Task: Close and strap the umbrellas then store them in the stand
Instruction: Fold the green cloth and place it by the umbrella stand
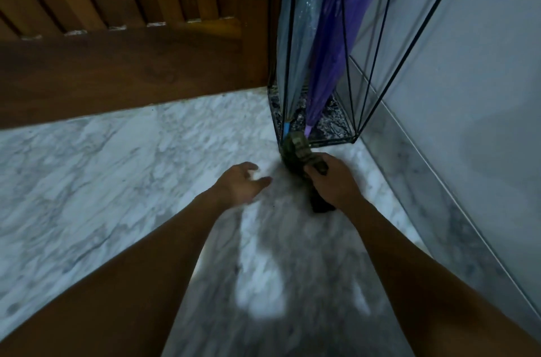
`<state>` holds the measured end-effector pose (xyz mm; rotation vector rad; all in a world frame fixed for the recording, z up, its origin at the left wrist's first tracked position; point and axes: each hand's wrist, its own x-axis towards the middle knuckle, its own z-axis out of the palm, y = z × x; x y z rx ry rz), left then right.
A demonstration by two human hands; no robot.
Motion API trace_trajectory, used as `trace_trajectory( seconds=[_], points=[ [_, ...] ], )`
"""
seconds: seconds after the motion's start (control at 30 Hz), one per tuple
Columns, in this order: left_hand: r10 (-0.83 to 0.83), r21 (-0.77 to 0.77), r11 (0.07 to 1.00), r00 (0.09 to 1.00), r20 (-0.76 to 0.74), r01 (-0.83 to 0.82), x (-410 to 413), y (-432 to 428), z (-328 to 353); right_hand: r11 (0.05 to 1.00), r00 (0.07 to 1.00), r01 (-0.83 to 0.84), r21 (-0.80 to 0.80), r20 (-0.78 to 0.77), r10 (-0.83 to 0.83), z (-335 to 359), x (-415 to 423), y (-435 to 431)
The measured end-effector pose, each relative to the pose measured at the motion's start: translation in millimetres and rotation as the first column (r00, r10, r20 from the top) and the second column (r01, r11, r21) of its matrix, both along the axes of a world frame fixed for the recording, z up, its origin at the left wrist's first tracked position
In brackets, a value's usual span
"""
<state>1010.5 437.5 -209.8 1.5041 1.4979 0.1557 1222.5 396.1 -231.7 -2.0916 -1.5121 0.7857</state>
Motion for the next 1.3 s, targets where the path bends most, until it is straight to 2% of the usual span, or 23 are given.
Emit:
trace_trajectory(
  seconds=[0.07, 0.13, 0.2, 0.3, 0.4, 0.57, 0.77, 0.93, 1.13, 1.3],
  points=[
    [0.214, -0.089, 0.976, 0.941, 0.263, -0.197, 5.6, 3.7, 22.5, 0.992, 0.984, -0.095, 0.083, -0.146, 0.106, 24.7, -24.2, 10.1],
    [0.346, -0.137, 0.938, 0.85, 0.398, -0.318, 5.0, 13.0, 44.8, 0.98, 0.946, -0.096, 0.177, -0.289, 0.145, 52.9, -43.8, 19.2],
    [0.415, -0.18, 0.908, 0.754, 0.51, -0.378, -5.5, 22.0, 73.5, 0.976, 0.893, -0.095, 0.196, -0.416, 0.171, 90.4, -60.7, 28.9],
    [0.408, -0.238, 0.912, 0.692, 0.596, -0.334, -33.1, 28.0, 134.8, 0.983, 0.821, -0.09, 0.157, -0.548, 0.163, 157.7, -82.6, 40.3],
    [0.433, -0.335, 0.901, 0.629, 0.645, -0.276, -70.8, 23.4, 216.9, 0.976, 0.792, -0.161, 0.147, -0.571, 0.217, 244.5, -107.4, 41.9],
    [0.463, -0.386, 0.886, 0.524, 0.715, -0.255, -135.9, 12.4, 417.3, 0.929, 0.719, -0.327, 0.173, -0.593, 0.364, 446.6, -158.6, 42.6],
    [0.455, -0.259, 0.879, 0.54, 0.708, -0.401, -220.7, -5.3, 713.9, 0.881, 0.686, -0.384, 0.277, -0.552, 0.473, 738.7, -240.9, 40.9],
    [0.411, -0.087, 0.868, 0.61, 0.677, -0.488, -295.6, -38.5, 916.6, 0.838, 0.648, -0.435, 0.329, -0.532, 0.545, 929.4, -325.4, 26.3],
    [0.375, 0.161, 0.814, 0.718, 0.587, -0.557, -395.2, -80.0, 1059.3, 0.755, 0.643, -0.53, 0.386, -0.398, 0.655, 1068.0, -420.5, 17.2],
    [0.399, 0.288, 0.767, 0.778, 0.485, -0.573, -469.6, -98.5, 1111.7, 0.681, 0.649, -0.582, 0.445, -0.251, 0.718, 1122.7, -494.9, 21.7]
  ],
)
